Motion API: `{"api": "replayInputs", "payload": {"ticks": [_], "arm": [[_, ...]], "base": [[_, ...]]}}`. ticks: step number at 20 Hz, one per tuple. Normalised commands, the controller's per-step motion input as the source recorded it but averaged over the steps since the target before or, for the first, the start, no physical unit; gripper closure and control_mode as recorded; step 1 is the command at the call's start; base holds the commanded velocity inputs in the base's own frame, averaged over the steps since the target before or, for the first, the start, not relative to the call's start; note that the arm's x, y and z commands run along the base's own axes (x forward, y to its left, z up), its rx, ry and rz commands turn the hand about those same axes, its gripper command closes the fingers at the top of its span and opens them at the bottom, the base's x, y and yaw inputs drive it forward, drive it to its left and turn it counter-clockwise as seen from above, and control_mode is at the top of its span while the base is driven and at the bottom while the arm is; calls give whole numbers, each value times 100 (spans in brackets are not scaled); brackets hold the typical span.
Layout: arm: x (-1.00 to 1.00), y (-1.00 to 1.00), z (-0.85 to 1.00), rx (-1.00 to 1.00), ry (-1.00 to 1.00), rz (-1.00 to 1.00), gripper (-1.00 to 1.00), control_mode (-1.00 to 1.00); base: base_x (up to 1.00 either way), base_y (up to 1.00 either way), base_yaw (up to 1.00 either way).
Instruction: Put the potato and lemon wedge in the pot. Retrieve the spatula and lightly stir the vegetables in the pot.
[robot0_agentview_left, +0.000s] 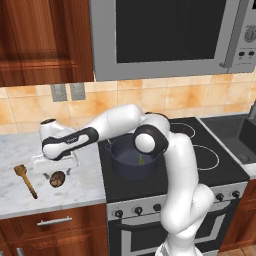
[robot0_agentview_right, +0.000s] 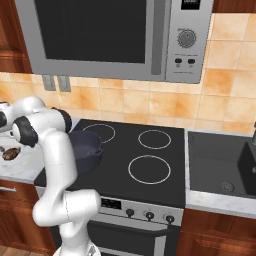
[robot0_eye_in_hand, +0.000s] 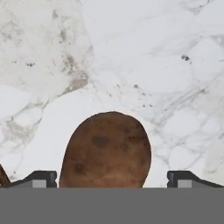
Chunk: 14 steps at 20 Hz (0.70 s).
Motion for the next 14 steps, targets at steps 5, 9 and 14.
{"api": "replayInputs", "payload": {"ticks": [5,9,14], "arm": [[-17,0,-26,0,-2,0,-100,-100],[-24,0,-28,0,0,0,-100,-100],[-11,0,-23,0,0,0,-100,-100]], "base": [[0,0,0],[0,0,0],[0,0,0]]}}
